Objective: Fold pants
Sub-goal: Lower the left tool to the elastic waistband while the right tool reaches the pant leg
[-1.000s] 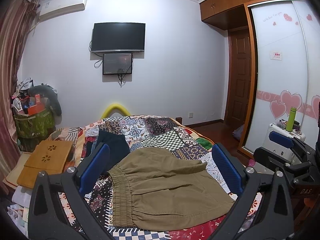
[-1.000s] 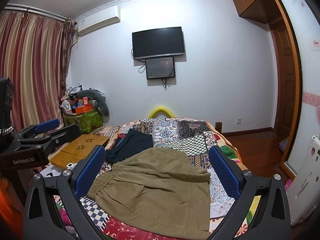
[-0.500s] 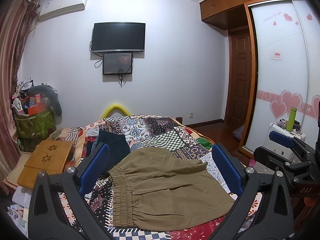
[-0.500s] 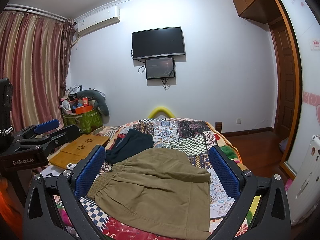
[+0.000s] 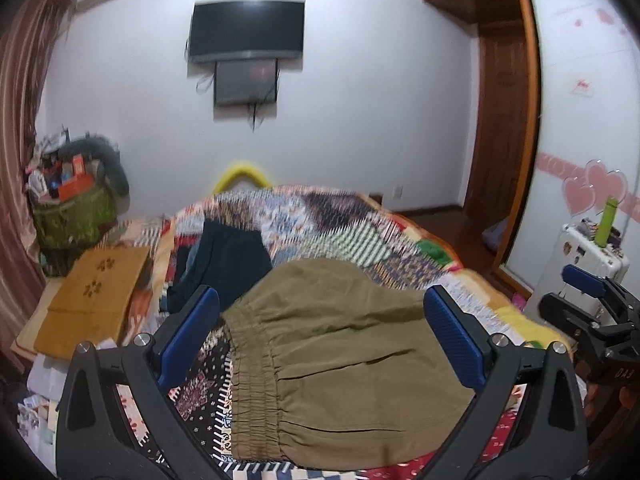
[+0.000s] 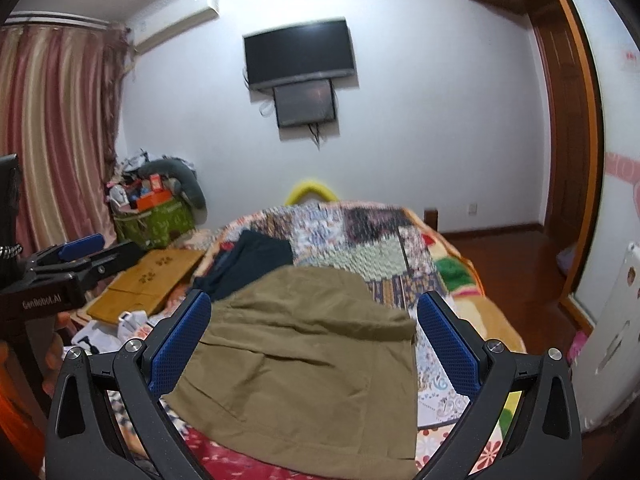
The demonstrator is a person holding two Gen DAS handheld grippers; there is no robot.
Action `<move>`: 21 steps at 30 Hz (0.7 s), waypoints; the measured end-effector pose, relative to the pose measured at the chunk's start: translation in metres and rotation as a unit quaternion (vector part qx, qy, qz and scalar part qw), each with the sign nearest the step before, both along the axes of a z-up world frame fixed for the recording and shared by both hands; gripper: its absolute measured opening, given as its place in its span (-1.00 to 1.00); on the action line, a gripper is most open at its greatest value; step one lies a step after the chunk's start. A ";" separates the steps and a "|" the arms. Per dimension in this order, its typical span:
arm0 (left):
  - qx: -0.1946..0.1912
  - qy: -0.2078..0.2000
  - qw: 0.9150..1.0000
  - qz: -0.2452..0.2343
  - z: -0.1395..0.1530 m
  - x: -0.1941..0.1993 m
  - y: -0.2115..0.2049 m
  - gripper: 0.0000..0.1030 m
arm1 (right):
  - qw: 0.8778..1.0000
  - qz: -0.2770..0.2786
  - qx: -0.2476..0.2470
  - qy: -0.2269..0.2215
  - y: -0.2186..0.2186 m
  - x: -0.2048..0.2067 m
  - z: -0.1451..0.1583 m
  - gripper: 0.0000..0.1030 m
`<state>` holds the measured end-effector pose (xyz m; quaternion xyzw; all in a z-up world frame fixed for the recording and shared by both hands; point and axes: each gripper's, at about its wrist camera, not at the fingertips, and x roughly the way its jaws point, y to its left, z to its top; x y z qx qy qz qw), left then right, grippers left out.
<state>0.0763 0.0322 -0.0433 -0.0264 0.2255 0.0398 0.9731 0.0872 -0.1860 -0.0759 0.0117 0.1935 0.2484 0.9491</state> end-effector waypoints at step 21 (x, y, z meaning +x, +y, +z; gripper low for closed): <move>-0.012 0.261 0.964 0.048 -0.142 0.151 0.101 1.00 | 0.976 -0.021 -0.076 0.201 -0.026 0.148 -0.121 0.72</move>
